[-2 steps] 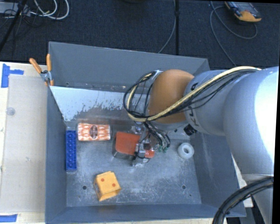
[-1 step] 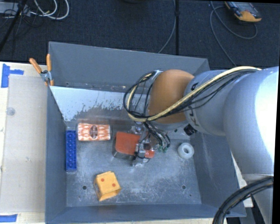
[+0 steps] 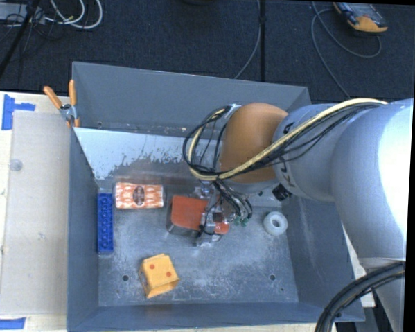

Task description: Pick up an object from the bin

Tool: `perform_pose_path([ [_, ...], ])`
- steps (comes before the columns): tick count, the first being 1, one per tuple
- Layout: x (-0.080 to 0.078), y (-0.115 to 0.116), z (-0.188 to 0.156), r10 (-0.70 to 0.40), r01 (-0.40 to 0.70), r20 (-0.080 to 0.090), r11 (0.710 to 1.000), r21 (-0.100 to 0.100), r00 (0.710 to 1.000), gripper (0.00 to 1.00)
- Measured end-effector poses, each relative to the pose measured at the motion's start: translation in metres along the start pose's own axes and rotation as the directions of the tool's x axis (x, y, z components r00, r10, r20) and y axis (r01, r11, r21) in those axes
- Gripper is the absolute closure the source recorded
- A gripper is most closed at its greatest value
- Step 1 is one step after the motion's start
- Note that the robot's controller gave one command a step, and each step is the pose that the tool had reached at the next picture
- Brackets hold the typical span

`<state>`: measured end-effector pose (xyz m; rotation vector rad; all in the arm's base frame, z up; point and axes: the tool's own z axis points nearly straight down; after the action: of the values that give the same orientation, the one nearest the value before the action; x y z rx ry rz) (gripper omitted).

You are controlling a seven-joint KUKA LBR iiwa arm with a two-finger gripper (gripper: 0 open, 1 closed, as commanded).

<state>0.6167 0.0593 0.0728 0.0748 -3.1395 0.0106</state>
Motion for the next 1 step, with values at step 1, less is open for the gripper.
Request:
perform_pose_path([
  [1,0.0057,-0.0007,-0.1036,0.0,0.0,-0.006,1.0,0.001,1.0,1.0],
])
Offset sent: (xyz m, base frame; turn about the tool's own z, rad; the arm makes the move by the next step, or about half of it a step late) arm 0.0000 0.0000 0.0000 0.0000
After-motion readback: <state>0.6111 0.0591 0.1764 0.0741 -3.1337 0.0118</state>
